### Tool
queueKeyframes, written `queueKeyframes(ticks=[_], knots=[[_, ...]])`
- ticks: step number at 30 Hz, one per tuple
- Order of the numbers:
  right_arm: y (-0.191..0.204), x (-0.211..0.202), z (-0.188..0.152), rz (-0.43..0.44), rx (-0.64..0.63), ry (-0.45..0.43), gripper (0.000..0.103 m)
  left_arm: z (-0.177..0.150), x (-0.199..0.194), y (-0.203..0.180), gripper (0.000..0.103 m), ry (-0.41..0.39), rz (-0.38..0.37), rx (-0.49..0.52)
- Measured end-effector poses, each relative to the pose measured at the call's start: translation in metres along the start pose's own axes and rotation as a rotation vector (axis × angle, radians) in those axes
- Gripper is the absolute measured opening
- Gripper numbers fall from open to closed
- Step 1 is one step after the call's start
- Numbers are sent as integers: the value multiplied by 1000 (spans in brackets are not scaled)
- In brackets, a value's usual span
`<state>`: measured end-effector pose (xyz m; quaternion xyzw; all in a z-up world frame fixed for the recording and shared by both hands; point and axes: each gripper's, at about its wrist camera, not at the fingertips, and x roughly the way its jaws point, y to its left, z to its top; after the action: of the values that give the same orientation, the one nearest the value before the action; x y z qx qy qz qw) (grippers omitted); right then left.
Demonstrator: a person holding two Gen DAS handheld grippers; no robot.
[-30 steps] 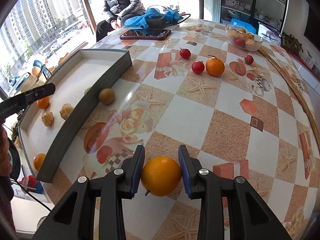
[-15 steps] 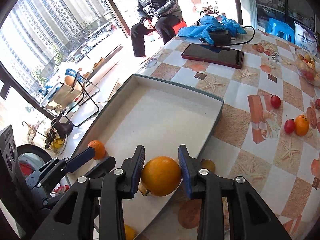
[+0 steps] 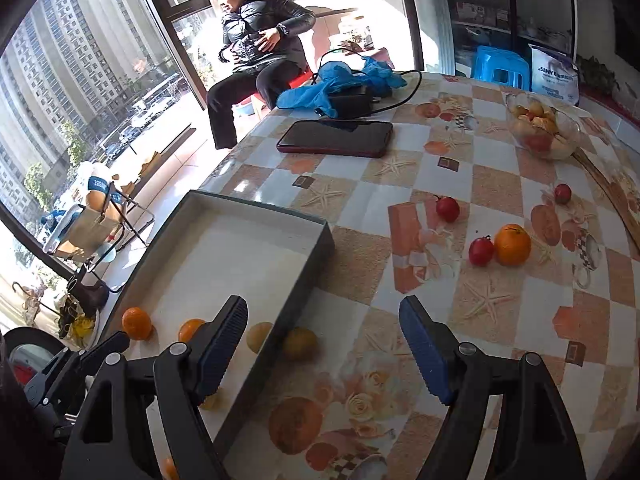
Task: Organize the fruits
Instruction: 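Move both open grippers from the tray back over the table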
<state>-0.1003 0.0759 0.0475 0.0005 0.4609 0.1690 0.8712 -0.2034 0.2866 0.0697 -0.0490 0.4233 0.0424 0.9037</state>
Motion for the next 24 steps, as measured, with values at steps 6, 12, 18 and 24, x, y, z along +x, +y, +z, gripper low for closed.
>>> queueKeyframes(ticks=[6,12,18,24], knots=[[-93,-11,-47,-189,83,39,80,-22,7,-76,63,65,-116,89],[-139,-29,-95,-280,103,24,93,-41,57,-107,63,163,-11,14],[-132,-32,-110,-281,21,-15,98,-18,81,-109,66,97,110,-26],[-137,-34,-112,-232,39,-40,100,12,107,-114,71,82,163,-67]])
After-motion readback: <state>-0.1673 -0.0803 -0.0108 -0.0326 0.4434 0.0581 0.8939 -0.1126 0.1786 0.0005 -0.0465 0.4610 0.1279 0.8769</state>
